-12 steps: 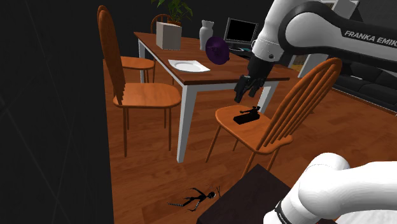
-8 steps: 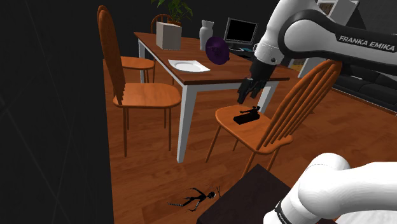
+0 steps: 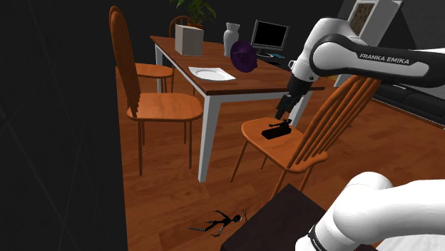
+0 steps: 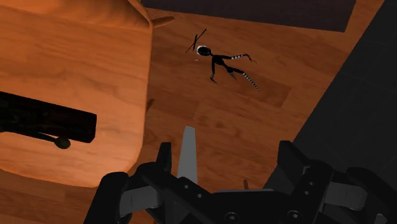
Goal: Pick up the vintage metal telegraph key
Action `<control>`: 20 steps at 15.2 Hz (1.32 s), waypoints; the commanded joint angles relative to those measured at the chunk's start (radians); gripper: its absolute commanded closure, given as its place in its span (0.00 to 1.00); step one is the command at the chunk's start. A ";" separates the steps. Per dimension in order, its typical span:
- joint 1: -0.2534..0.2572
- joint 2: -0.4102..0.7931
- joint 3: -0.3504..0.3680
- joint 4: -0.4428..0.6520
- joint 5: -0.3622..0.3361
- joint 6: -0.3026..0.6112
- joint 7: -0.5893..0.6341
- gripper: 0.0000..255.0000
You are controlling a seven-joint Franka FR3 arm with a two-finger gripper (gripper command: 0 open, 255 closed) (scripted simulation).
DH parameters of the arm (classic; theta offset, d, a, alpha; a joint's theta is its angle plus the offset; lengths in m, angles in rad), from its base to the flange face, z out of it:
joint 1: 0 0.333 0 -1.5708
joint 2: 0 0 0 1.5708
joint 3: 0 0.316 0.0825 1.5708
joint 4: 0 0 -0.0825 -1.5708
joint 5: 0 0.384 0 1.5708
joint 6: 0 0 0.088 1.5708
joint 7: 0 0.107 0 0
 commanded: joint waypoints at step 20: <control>0.049 0.593 -0.531 0.283 0.080 0.309 -0.761 0.00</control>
